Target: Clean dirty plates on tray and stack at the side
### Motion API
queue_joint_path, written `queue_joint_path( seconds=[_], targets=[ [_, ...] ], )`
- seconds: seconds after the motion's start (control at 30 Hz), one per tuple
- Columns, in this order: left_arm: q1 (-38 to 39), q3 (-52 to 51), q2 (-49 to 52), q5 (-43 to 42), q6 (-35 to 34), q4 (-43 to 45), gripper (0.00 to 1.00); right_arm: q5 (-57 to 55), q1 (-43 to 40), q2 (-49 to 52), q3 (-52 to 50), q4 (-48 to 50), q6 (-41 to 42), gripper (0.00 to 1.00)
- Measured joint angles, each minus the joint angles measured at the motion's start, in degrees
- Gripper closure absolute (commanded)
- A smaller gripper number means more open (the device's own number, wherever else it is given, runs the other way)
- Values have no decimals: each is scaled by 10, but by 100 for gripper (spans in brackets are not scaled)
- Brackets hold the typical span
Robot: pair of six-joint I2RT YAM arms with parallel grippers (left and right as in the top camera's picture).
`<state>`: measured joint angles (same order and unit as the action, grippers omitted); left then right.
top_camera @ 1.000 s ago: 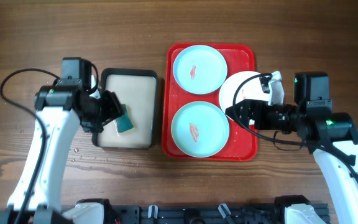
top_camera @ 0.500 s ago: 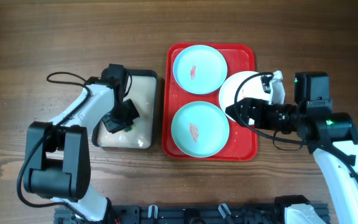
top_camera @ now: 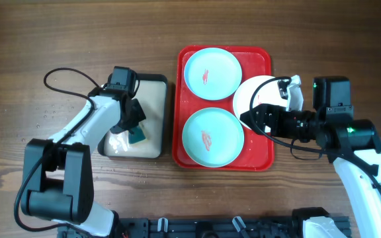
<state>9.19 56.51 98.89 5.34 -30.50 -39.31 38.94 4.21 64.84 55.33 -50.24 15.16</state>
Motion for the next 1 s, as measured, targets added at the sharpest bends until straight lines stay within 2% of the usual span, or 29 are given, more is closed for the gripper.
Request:
queue_joint_path(
  seconds=[0.03,0.13,0.2,0.23,0.33,0.43,0.53,0.6,0.7,0.77,0.83,1.0],
  targets=[
    [0,2,0,1,0,-10,94,0,0,0,0,0,0,9],
    [0,33,-3,-1,16,-84,70,-18,0,0,0,-2,0,16],
    [0,71,-18,-24,39,-127,64,-42,0,0,0,-14,-1,24],
    [0,80,-26,-38,45,-141,64,-50,0,0,0,-21,-2,30],
    [0,93,-50,-64,50,-171,67,-61,0,0,0,-45,-5,30],
    [0,52,-50,-69,50,-127,79,-67,9,0,-6,-63,-5,30],
    [1,-30,-45,-67,47,-52,82,-95,35,0,-37,-63,5,30],
    [2,-54,-44,-66,47,-16,96,-116,49,1,-56,-59,16,30],
    [4,-68,-44,-64,47,5,96,-132,62,1,-61,-42,24,29],
    [5,-61,-44,-63,47,-10,96,-136,63,1,-61,-33,28,30],
    [5,-36,-42,-63,47,-55,96,-139,63,1,-61,-28,31,44],
    [5,71,-54,-63,52,-153,96,-178,76,25,-66,-9,84,44]
  ],
)
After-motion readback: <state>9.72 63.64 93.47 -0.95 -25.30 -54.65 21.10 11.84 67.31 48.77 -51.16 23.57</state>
